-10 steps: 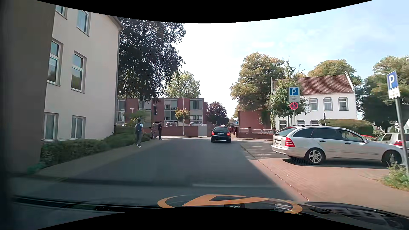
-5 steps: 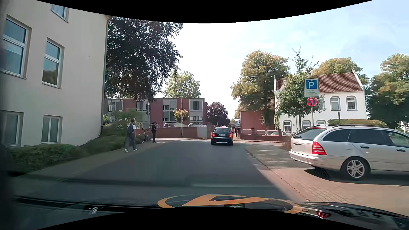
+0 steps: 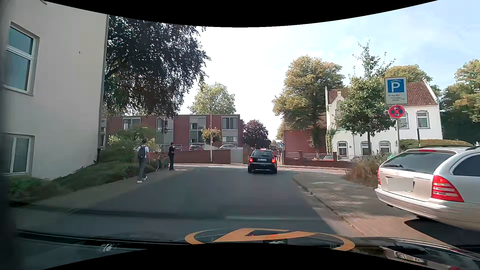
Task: Follow the waypoints while adhering to traffic rules and regulations
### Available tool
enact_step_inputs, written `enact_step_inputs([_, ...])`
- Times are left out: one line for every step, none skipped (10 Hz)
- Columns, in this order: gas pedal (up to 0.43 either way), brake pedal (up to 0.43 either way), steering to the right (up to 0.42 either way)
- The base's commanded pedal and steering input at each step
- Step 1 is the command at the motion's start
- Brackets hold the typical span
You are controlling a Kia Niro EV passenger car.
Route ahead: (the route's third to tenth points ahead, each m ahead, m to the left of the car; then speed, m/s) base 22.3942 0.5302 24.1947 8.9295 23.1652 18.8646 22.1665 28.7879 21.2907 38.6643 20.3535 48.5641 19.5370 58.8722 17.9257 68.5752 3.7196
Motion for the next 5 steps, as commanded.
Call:
enact_step_inputs([0.000,0.000,-0.003])
enact_step_inputs([0.000,0.000,0.000])
enact_step_inputs([0.000,0.000,0.000])
enact_step_inputs([0.000,0.000,0.003])
enact_step_inputs([0.000,0.000,0.003])
